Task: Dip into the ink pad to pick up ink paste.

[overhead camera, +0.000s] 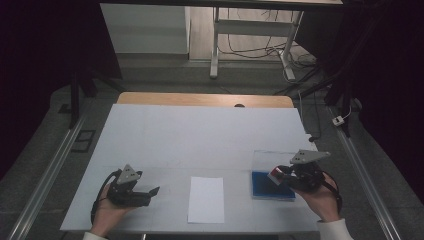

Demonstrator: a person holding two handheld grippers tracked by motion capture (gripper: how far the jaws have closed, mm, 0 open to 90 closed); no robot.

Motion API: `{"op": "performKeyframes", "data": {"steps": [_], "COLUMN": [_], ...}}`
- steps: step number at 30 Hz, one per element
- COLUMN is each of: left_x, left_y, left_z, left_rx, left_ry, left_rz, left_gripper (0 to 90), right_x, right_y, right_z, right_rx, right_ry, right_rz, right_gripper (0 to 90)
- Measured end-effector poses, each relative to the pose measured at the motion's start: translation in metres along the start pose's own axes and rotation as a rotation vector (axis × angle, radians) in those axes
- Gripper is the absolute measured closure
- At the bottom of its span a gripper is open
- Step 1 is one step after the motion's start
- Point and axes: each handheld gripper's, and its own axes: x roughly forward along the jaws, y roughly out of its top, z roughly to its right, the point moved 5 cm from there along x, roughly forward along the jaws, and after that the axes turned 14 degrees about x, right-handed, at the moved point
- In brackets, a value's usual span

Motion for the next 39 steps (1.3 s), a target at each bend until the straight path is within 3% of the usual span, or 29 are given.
{"op": "performKeyframes", "data": {"steps": [11, 26, 34, 39], "left_x": [0.000, 0.002, 0.003, 0.005], "left_y": [-0.001, -0.003, -0.003, -0.002], "left_z": [0.000, 0.000, 0.000, 0.000], "left_rx": [0.002, 0.002, 0.000, 0.001], "left_ry": [-0.002, -0.001, -0.002, -0.003], "left_rz": [-0.006, -0.016, -0.019, -0.023], "left_gripper": [17.0, 17.2, 17.3, 17.2], "right_x": [0.017, 0.026, 0.033, 0.034], "right_y": [-0.009, -0.013, -0.019, -0.020], "right_z": [-0.001, -0.002, 0.004, 0.006], "right_rx": [-0.032, -0.046, -0.038, -0.019], "right_ry": [0.002, -0.004, -0.029, -0.023], "right_rz": [-0.075, -0.097, -0.130, -0.120], "right_gripper": [70.4, 70.4, 70.4, 70.5]}}
